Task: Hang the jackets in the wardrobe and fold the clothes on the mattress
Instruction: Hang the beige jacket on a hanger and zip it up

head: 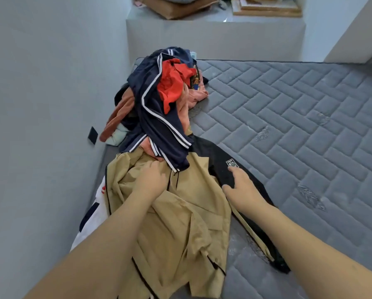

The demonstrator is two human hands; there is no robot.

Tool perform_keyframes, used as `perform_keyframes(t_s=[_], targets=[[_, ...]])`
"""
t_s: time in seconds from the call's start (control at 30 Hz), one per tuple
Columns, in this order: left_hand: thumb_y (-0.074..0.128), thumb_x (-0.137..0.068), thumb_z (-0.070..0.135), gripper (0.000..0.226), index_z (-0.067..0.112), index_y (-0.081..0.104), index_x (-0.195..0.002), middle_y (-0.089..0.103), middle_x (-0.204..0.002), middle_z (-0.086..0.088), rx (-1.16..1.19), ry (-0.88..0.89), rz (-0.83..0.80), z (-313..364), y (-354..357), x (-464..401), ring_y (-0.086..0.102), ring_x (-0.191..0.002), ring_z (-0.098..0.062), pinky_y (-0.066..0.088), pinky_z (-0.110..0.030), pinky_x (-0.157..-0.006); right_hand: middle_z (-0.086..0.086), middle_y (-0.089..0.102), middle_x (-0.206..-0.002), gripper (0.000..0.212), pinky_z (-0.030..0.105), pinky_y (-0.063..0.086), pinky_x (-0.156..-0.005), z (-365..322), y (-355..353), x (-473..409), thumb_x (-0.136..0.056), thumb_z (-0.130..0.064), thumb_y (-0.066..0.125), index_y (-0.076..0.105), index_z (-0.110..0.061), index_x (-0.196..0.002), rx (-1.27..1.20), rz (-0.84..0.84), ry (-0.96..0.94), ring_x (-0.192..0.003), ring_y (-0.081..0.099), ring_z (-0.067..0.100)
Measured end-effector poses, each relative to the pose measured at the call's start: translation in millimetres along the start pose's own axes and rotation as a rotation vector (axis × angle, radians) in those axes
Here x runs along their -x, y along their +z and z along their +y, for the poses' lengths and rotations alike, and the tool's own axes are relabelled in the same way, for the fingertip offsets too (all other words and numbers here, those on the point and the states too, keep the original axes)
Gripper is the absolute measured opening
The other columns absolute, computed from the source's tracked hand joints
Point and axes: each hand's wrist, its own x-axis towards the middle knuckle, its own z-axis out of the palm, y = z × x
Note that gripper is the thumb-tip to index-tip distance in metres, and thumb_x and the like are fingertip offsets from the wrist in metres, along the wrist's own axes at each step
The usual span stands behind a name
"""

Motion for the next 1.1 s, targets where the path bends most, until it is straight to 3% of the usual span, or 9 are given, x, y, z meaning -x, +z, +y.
perform_keyframes(t_s=[0.23, 0.4, 0.5, 0.6, 0.67, 0.77, 0.93, 1.03, 1.1], targets=[[0.050, -0.090, 0.024, 0.066, 0.020, 0.029, -0.153, 0.034, -0.156, -0.008, -0.035, -0.173, -0.184, -93, 89, -99, 0.034, -0.141, -0.031, 0.031, -0.048, -0.114, 0.010, 0.033, -0.150, 0.059, 0.039, 0.034, -0.107, 20, 106, -134, -0.090, -0.019, 0.049, 0.033, -0.009, -0.146, 0.083, -0.093, 0.192, -0.136, 0.035, 0.031], [0.046, -0.091, 0.017, 0.025, 0.011, 0.053, -0.114, 0.063, -0.122, -0.015, -0.223, -0.188, -0.018, -110, 134, -138, 0.056, -0.115, -0.036, 0.040, -0.042, -0.095, 0.011, 0.033, -0.153, 0.072, 0.043, 0.036, -0.109, 68, 146, -199, -0.088, -0.025, 0.053, 0.024, -0.011, -0.152, 0.200, -0.073, 0.277, -0.138, 0.035, 0.032], [0.042, -0.089, 0.020, 0.015, 0.015, 0.056, -0.087, 0.066, -0.097, -0.009, -0.085, -0.103, -0.042, -103, 140, -131, 0.060, -0.096, -0.035, 0.041, -0.036, -0.071, 0.013, 0.016, -0.162, 0.082, 0.045, 0.024, -0.118, 90, 157, -231, -0.087, -0.030, 0.055, 0.012, -0.013, -0.156, 0.296, -0.057, 0.282, -0.147, 0.019, 0.032], [0.040, -0.081, 0.028, 0.020, 0.016, 0.053, -0.073, 0.059, -0.067, 0.004, 0.108, 0.128, -0.196, -87, 135, -87, 0.058, -0.072, -0.017, 0.044, -0.033, -0.061, 0.015, 0.013, -0.162, 0.087, 0.046, 0.021, -0.119, 98, 153, -256, -0.087, -0.032, 0.057, 0.008, -0.013, -0.156, 0.290, 0.018, 0.261, -0.149, 0.016, 0.031], [0.036, -0.074, 0.033, 0.022, 0.018, 0.051, -0.068, 0.053, -0.057, 0.009, 0.245, 0.273, -0.436, -73, 126, -52, 0.049, -0.057, -0.005, 0.038, -0.028, -0.053, 0.015, 0.036, -0.152, 0.082, 0.047, 0.032, -0.112, 96, 147, -270, -0.087, -0.035, 0.058, 0.015, -0.013, -0.153, 0.309, 0.064, 0.212, -0.139, 0.037, 0.035], [0.036, -0.074, 0.029, 0.021, 0.014, 0.044, -0.063, 0.042, -0.051, 0.005, 0.183, 0.361, -0.634, -63, 119, -41, 0.039, -0.050, -0.011, 0.033, -0.030, -0.049, 0.012, 0.058, -0.132, 0.049, 0.042, 0.045, -0.095, 86, 146, -278, -0.095, -0.033, 0.049, 0.039, -0.017, -0.140, 0.489, -0.089, 0.121, -0.115, 0.056, 0.037], [0.053, -0.086, 0.045, 0.025, 0.026, 0.061, -0.099, 0.057, -0.104, 0.001, 0.187, 0.137, -0.030, -58, 119, -107, 0.056, -0.101, -0.026, 0.047, -0.044, -0.092, 0.013, 0.067, -0.111, 0.020, 0.035, 0.049, -0.079, 106, 157, -241, -0.089, -0.011, 0.047, 0.062, -0.015, -0.101, 0.454, -0.177, 0.136, -0.100, 0.062, 0.032], [0.061, -0.073, 0.074, 0.087, 0.023, 0.032, -0.137, 0.039, -0.139, -0.009, 0.170, -0.143, -0.035, -53, 137, -135, 0.040, -0.129, -0.034, 0.039, -0.049, -0.105, 0.012, 0.064, -0.121, 0.021, 0.031, 0.045, -0.084, 135, 146, -205, -0.092, -0.015, 0.044, 0.059, -0.016, -0.106, 0.631, -0.469, 0.237, -0.108, 0.061, 0.028], [0.068, -0.080, 0.054, 0.090, 0.016, 0.018, -0.144, 0.041, -0.142, -0.017, 0.104, -0.216, -0.096, -55, 157, -137, 0.045, -0.128, -0.037, 0.040, -0.045, -0.101, 0.007, 0.060, -0.129, 0.032, 0.032, 0.043, -0.094, 153, 133, -185, -0.095, -0.021, 0.043, 0.058, -0.019, -0.123, 0.721, -0.624, 0.311, -0.114, 0.057, 0.024]])
